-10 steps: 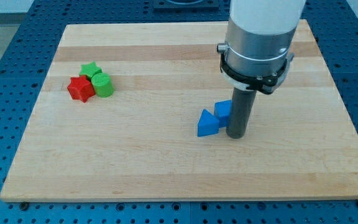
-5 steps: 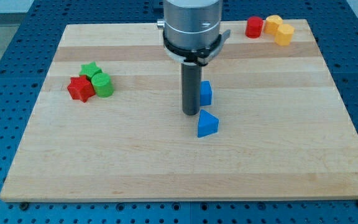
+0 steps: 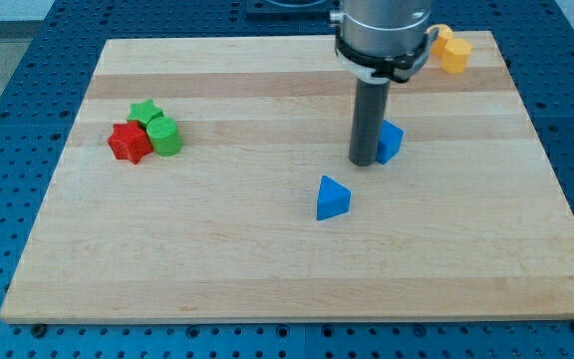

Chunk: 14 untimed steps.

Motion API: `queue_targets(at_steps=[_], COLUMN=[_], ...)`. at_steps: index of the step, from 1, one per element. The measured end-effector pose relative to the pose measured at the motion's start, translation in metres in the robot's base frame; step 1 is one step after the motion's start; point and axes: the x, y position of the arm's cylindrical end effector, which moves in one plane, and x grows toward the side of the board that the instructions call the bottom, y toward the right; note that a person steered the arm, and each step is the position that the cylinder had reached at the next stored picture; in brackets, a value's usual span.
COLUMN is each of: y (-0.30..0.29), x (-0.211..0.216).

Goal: Push the blue cube below the red circle

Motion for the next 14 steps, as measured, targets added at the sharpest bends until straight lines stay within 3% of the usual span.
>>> queue_targets(at_steps=[2, 6, 10, 14], y=[0.027, 0.054, 0.11, 0.112], x=[-0.009, -0.082, -0.112, -0.148])
